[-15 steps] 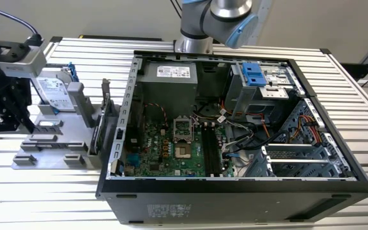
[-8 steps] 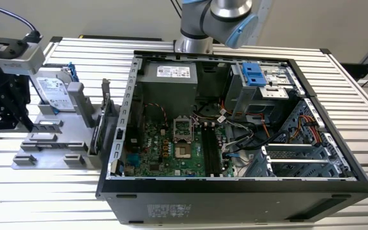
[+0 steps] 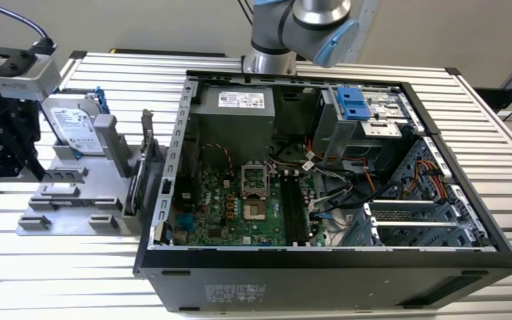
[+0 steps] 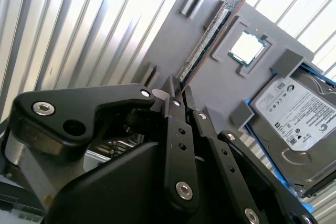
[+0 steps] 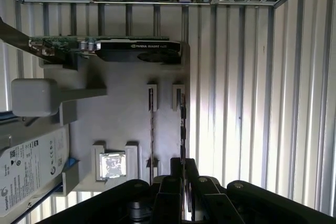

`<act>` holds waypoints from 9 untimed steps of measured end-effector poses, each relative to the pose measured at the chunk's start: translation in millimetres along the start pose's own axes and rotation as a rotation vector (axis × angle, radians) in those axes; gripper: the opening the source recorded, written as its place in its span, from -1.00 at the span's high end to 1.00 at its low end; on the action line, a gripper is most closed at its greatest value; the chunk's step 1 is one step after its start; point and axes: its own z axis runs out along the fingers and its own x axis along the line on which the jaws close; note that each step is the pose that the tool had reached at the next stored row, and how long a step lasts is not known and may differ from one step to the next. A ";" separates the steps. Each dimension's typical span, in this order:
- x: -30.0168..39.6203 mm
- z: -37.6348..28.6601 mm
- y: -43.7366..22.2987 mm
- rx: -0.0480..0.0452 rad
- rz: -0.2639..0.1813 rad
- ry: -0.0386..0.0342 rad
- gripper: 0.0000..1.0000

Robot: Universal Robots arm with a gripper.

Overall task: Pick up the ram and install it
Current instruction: 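Pick up the ram and move it above insertion slot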

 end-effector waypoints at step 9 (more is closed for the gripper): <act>0.0 -6.1 0.0 0.0001 0.000 -0.0002 1.00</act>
